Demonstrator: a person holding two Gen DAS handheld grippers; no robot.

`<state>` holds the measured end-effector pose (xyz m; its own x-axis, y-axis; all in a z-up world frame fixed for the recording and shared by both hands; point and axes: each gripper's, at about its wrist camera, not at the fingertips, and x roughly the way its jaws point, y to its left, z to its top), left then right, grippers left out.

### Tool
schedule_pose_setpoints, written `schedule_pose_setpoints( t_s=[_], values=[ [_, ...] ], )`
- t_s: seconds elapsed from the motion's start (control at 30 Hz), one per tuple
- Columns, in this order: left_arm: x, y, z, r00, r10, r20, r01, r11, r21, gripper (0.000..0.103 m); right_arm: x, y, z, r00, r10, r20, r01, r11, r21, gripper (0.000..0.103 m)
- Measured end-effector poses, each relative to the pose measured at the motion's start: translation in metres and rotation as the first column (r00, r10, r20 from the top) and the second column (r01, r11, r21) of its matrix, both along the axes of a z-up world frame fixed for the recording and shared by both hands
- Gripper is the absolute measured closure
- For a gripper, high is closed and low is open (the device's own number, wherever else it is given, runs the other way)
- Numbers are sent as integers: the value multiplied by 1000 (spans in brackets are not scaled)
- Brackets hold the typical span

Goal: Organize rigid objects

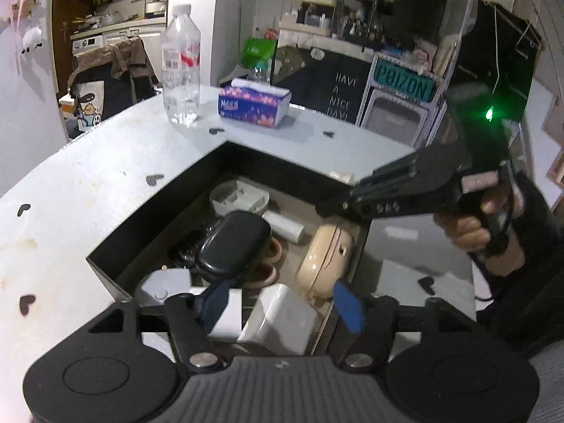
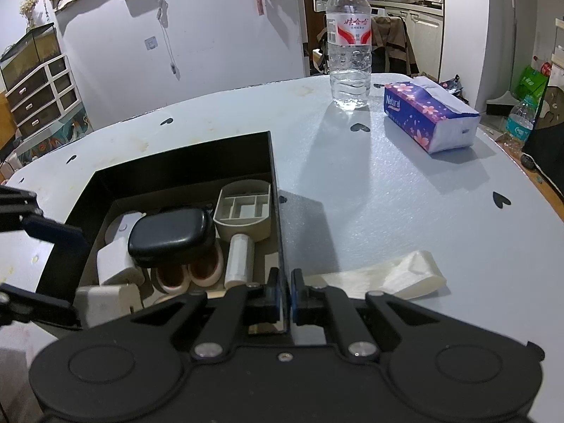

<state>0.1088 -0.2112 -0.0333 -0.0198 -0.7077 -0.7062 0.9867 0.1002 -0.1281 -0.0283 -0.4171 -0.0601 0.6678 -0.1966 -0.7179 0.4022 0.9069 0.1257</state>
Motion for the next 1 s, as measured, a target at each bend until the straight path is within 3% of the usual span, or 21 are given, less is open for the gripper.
schedule_pose_setpoints(
  t_s=[0.47,0.57,0.8,1.0],
  values=[
    [-6,-1,5,999,42,-34,-42,999,13,32,1,0,-1,1000,1,0,-1,1000,0,97],
    [-5,-1,5,993,105,-46,-104,994,25,23,0,0,0,1000,1,0,-1,1000,1,97],
    [-7,8,12,967,250,-52,-248,968,32,17,1,1,-1,1000,2,-1,-2,1000,-1,97],
    [-10,19,21,920,387,-64,-387,922,25,6,1,1,-1,1000,4,-1,-4,1000,-2,97]
  ],
)
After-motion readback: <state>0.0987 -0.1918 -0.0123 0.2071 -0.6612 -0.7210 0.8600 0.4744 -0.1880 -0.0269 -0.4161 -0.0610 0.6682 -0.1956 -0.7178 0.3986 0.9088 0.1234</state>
